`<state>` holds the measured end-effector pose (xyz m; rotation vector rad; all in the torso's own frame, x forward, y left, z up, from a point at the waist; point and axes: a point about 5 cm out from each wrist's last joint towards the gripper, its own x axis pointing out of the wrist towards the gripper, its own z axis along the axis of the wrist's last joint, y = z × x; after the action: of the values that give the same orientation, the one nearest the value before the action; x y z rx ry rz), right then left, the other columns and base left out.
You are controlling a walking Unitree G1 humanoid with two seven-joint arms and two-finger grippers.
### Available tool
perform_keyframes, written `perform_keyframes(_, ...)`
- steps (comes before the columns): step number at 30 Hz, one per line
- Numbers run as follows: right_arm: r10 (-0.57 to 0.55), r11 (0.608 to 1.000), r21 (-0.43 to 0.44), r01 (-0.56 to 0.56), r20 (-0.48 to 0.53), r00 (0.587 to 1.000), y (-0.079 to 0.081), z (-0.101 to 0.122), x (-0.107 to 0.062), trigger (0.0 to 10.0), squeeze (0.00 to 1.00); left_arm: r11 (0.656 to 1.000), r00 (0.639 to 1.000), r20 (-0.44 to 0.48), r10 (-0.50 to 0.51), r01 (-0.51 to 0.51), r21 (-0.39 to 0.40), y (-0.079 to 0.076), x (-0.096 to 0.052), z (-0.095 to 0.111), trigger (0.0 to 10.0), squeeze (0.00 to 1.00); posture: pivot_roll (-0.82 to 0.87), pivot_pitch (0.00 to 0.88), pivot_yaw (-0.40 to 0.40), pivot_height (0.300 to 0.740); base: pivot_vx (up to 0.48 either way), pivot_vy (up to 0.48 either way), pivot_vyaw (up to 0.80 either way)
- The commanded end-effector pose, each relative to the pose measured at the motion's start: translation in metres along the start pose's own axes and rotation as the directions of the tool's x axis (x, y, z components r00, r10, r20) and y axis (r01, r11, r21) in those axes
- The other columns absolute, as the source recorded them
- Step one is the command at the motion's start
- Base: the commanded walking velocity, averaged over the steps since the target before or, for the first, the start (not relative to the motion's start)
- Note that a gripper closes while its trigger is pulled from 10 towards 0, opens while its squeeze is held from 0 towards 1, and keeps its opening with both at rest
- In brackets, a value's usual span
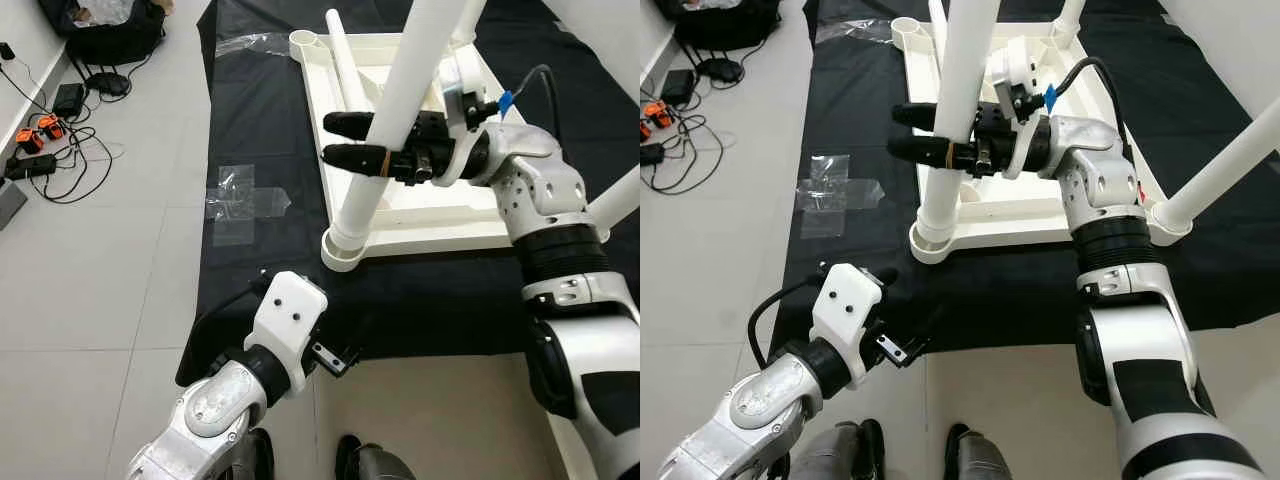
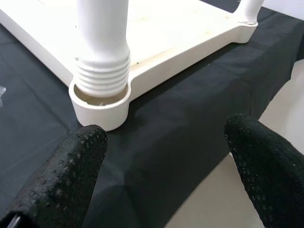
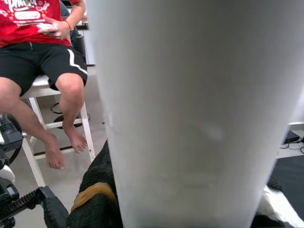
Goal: Building children table
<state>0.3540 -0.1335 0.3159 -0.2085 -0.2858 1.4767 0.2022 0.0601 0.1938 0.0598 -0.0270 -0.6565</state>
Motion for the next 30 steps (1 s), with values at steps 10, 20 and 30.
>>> perform_keyframes(10, 0.062, 0.998, 0.017, -0.061, -0.039, 0.997, 0.008, -0.011, 0.003, 0.0, 0.00, 1.000, 1.000, -0.020, -0.005, 0.005, 0.004, 0.000, 0.000, -0.006, 10.0, 0.00, 0.08, 0.163, -0.055, 0.740, 0.000, 0.000, 0.00)
perform_keyframes(20, -0.047, 0.997, 0.062, 0.053, -0.093, 0.995, 0.006, -0.034, 0.009, 0.0, 0.00, 1.000, 1.000, -0.009, 0.004, -0.004, 0.008, 0.002, 0.001, -0.004, 10.0, 0.00, 0.08, 0.175, -0.057, 0.740, 0.000, 0.000, 0.00)
perform_keyframes(30, -0.254, 0.958, 0.092, 0.270, -0.155, 0.955, -0.006, -0.050, 0.007, 0.0, 0.00, 1.000, 1.000, 0.008, 0.027, -0.027, 0.015, 0.007, 0.004, -0.002, 10.0, 0.00, 0.07, 0.181, -0.057, 0.740, 0.000, 0.000, 0.00)
